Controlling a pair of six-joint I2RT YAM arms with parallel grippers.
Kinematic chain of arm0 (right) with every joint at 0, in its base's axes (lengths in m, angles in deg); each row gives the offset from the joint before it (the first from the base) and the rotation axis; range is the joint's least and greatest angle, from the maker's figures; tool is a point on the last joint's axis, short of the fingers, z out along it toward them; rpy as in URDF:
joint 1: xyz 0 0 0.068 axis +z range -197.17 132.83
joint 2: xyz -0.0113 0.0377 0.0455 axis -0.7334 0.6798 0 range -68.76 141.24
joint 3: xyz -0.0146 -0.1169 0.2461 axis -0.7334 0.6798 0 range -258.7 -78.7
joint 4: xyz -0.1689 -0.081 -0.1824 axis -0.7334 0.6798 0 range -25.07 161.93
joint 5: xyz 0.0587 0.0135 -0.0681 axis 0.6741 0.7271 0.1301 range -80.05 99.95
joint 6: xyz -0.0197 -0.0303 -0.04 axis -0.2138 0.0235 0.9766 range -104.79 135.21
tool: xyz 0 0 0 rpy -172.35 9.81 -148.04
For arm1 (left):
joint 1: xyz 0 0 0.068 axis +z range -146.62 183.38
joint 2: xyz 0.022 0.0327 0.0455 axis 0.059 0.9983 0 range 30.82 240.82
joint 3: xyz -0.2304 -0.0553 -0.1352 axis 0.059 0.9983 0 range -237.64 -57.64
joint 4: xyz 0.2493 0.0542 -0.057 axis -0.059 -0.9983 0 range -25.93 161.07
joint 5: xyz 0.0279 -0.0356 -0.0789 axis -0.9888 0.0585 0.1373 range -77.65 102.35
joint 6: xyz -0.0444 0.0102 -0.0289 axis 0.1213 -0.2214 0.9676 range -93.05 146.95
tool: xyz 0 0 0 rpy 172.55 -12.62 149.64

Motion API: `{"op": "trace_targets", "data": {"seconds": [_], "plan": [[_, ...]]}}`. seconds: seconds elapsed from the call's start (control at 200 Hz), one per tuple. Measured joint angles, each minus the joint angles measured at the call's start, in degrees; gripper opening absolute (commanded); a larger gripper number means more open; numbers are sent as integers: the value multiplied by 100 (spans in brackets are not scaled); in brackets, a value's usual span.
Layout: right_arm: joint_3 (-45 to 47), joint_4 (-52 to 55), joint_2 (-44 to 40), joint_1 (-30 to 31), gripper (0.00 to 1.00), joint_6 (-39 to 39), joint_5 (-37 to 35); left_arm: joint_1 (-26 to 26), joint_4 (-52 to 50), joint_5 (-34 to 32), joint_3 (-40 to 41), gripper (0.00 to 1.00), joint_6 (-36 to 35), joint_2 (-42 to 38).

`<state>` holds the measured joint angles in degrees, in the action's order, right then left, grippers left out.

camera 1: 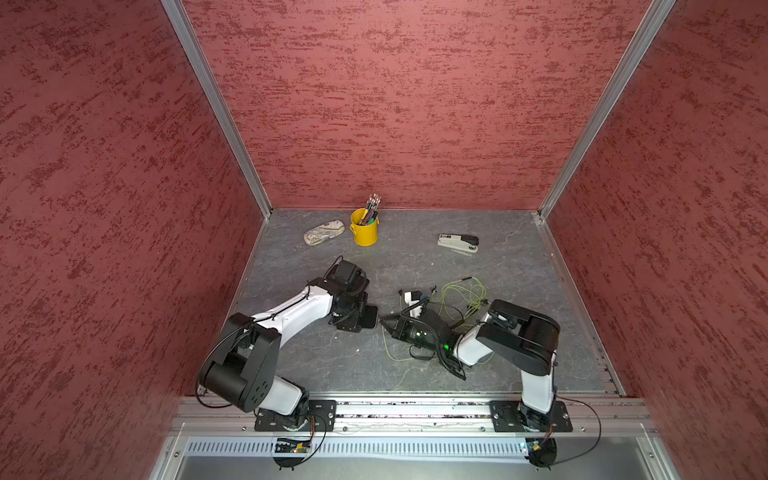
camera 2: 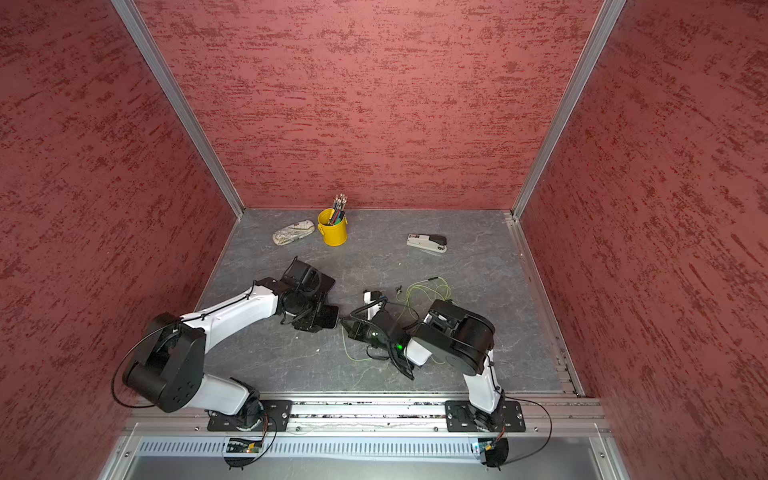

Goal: Plug wired earphones into phones
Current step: Insert the wired earphone into the phone.

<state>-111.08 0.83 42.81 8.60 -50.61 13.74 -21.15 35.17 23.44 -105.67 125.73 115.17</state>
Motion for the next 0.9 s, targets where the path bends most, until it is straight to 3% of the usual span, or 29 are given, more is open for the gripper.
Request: {"op": "trace_targets", "data": {"seconds": [0.902], "plan": [[17, -79, 0, -2, 0, 0, 0, -68, 63, 68, 92, 65, 107, -114]]}}
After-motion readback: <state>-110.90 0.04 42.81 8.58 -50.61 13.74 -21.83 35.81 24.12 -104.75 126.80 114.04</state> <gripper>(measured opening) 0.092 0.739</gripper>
